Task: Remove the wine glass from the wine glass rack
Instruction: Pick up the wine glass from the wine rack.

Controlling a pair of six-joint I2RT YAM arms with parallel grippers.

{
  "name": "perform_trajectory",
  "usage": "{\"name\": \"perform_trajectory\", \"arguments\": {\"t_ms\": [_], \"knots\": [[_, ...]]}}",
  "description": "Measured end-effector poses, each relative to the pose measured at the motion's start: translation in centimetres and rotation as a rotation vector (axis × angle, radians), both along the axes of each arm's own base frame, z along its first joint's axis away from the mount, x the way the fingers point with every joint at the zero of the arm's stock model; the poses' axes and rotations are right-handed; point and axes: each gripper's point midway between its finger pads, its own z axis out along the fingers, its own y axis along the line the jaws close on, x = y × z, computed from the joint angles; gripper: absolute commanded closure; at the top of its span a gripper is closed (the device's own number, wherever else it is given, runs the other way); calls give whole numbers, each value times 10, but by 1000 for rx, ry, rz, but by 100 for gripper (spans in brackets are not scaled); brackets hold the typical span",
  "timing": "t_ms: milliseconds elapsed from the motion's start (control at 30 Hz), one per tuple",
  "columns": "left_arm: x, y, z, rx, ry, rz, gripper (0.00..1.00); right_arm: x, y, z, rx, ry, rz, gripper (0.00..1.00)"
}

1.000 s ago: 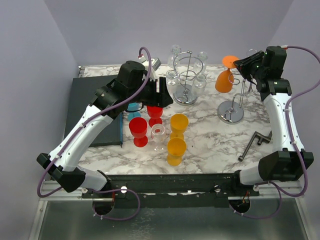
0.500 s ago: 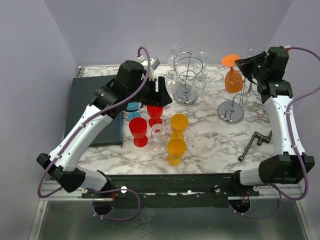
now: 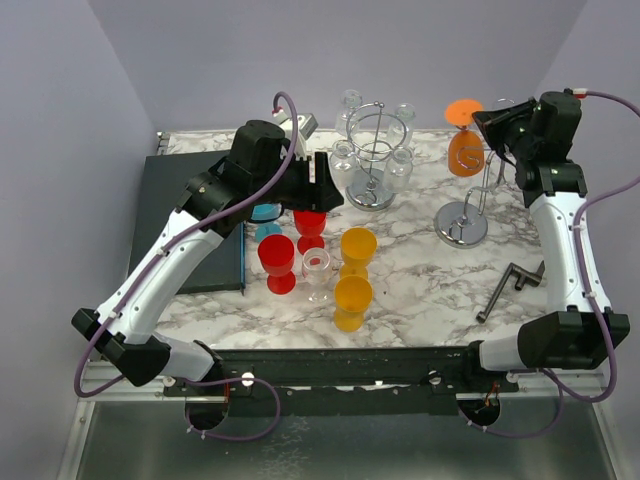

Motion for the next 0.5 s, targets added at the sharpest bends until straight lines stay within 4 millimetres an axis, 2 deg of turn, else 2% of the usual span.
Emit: {"name": "perform_trajectory", "arguments": {"t_ms": [167,367,500], "knots": [[-2,2,4,-7,-8,1,34,7,1,1,13,-15,6,100],[-2,3,5,-10,-11,2,34,20,4,-13,37,9,17,100],[-1,4,5,-10,-11,5,34,23,4,-15,42,14,15,100]]}}
